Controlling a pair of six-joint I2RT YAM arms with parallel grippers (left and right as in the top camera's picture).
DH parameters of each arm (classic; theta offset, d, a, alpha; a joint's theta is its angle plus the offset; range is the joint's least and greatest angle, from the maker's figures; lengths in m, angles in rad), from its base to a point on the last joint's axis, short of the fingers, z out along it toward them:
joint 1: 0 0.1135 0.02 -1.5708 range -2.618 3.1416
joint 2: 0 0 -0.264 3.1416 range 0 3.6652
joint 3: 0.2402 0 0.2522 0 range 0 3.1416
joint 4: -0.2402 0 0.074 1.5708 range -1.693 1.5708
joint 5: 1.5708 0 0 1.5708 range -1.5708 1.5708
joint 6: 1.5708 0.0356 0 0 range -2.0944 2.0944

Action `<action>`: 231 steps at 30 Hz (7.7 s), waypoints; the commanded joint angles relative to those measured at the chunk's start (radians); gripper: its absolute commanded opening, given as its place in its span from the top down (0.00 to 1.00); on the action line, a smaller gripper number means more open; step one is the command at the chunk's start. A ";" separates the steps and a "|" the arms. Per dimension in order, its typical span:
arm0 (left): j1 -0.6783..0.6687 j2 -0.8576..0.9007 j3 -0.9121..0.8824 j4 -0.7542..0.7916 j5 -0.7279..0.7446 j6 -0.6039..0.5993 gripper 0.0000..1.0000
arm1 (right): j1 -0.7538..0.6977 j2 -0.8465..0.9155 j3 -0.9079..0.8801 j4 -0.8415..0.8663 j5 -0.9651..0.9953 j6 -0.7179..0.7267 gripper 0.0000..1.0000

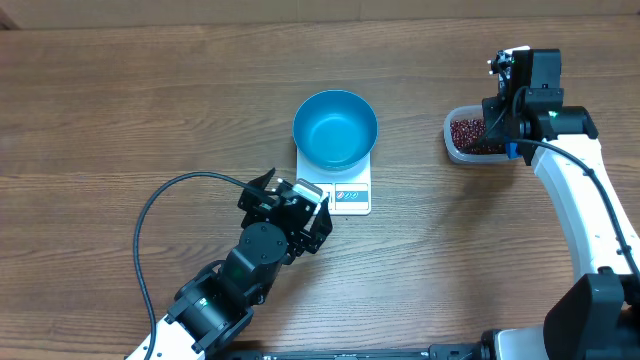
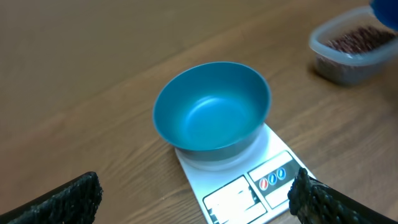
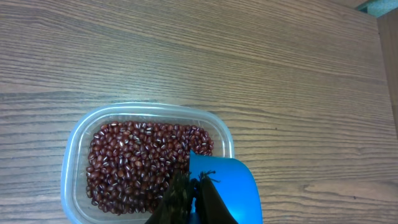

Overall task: Scoop item into bowl and weigh 150g on scale
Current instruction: 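Push the blue scoop down into the red beans with the right gripper, then drag the scoop through the beans to fill it with the right gripper, then lift the filled blue scoop up out of the bean tub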

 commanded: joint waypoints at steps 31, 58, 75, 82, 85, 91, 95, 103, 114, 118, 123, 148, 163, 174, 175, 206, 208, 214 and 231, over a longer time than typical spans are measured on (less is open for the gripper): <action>-0.006 0.001 -0.007 0.002 -0.102 -0.262 0.00 | -0.002 -0.010 0.022 0.074 -0.023 -0.058 0.96; -0.006 0.001 -0.007 0.002 -0.102 -0.262 0.00 | 0.032 0.130 0.022 0.164 0.004 -0.136 0.96; -0.006 0.001 -0.007 0.002 -0.102 -0.262 0.00 | 0.058 0.209 0.022 0.143 -0.084 -0.078 0.96; -0.006 0.001 -0.007 0.002 -0.101 -0.262 0.01 | 0.058 0.209 0.022 0.140 -0.144 -0.023 0.96; -0.006 0.001 -0.007 0.002 -0.100 -0.262 0.01 | 0.058 0.209 0.022 0.140 -0.155 0.010 0.96; -0.006 0.001 -0.007 0.002 -0.100 -0.262 0.00 | 0.054 0.209 0.022 0.140 -0.166 0.080 0.96; -0.006 0.001 -0.007 0.002 -0.100 -0.262 0.00 | 0.039 0.209 0.022 0.136 -0.213 0.127 0.96; -0.006 0.001 -0.007 0.002 -0.100 -0.262 0.01 | -0.027 0.209 0.022 0.136 -0.360 0.229 0.96; -0.006 0.001 -0.007 0.002 -0.100 -0.262 0.01 | -0.134 0.210 0.021 0.097 -0.620 0.282 0.96; -0.006 0.001 -0.007 0.002 -0.100 -0.262 0.00 | -0.143 0.212 0.021 0.071 -0.622 0.283 0.96; -0.006 0.001 -0.007 0.002 -0.100 -0.262 0.01 | -0.169 0.213 0.021 0.066 -0.668 0.351 0.96; -0.006 0.001 -0.007 0.002 -0.100 -0.262 0.00 | -0.220 0.257 0.021 0.079 -0.727 0.494 0.96; -0.006 0.001 -0.007 0.002 -0.100 -0.262 0.00 | -0.321 0.257 0.021 0.035 -0.806 0.443 0.96; -0.006 0.001 -0.007 0.002 -0.100 -0.262 0.00 | -0.371 0.257 0.021 0.010 -0.876 0.372 0.96; -0.006 0.001 -0.007 0.002 -0.100 -0.262 0.00 | -0.377 0.257 0.021 0.006 -0.877 0.364 0.96; -0.006 0.001 -0.007 0.002 -0.100 -0.262 0.00 | -0.539 0.257 0.020 0.011 -1.183 0.298 0.96; -0.006 0.001 -0.007 0.002 -0.100 -0.262 0.01 | -0.546 0.257 0.020 0.016 -1.210 0.299 0.96; -0.006 0.001 -0.007 0.002 -0.100 -0.262 0.00 | -0.552 0.257 0.020 0.017 -1.226 0.300 0.96; -0.006 0.001 -0.007 0.002 -0.100 -0.262 0.00 | -0.553 0.257 0.021 0.108 -1.498 0.306 0.96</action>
